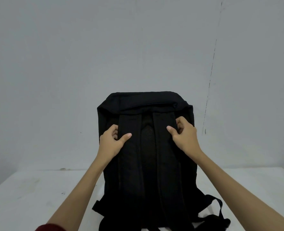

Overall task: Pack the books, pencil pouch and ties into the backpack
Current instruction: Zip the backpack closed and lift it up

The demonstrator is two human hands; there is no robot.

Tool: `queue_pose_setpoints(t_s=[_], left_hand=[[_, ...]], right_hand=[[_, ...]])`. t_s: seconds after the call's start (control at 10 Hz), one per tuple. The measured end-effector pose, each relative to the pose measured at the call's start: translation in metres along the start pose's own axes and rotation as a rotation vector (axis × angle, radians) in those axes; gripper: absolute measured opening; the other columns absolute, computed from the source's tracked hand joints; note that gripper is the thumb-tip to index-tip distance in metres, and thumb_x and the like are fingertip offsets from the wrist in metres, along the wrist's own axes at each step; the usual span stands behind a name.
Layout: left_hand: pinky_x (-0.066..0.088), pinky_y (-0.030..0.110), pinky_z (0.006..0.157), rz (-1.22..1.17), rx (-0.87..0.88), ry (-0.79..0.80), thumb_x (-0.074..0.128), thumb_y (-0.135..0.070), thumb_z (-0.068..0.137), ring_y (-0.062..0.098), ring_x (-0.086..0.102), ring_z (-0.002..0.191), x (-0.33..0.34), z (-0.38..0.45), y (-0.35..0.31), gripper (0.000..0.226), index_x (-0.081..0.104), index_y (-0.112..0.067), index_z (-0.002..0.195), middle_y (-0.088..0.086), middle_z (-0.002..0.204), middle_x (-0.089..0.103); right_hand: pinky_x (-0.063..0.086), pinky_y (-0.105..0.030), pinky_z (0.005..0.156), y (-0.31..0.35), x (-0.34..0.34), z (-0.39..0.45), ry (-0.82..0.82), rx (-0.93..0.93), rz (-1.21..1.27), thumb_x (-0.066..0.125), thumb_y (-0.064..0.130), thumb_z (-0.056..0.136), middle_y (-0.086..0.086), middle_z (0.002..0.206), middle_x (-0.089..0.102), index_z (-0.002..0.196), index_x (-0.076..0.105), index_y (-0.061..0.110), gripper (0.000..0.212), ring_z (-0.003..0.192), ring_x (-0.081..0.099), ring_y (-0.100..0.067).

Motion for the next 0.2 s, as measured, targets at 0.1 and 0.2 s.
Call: queue_pose_setpoints(t_s=[0.1, 0.2], left_hand=[[0.051, 0.024, 0.081, -0.001, -0.028, -0.012, 0.074, -0.028, 0.078, 0.015, 0.064, 0.091, 0.0, 0.002, -0.002, 0.035, 0.061, -0.01, 0.105, 0.003, 0.102, 0.068], [0.05, 0.022, 0.079, 0.003, -0.032, -0.039, 0.072, -0.032, 0.08, 0.013, 0.062, 0.091, -0.003, -0.014, -0.003, 0.042, 0.057, -0.015, 0.115, -0.001, 0.1, 0.065]], right_hand=[[0.035, -0.018, 0.056, 0.005, -0.002, 0.004, 0.003, 0.024, 0.011, 0.068, 0.025, 0.085, -0.001, 0.066, 0.048, 0.088, 0.053, 0.008, 0.023, 0.061, 0.043, -0.013], [0.034, -0.017, 0.054, 0.001, -0.007, -0.007, 0.011, 0.056, 0.021, 0.071, 0.028, 0.082, 0.0, 0.061, 0.047, 0.079, 0.051, 0.009, 0.028, 0.056, 0.042, -0.011]])
Point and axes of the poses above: each hand's wrist, its own z-axis towards the middle knuckle, its own x-axis out of the palm, y = z × x, the point moved 2 cm from there along z, towards the middle knuckle
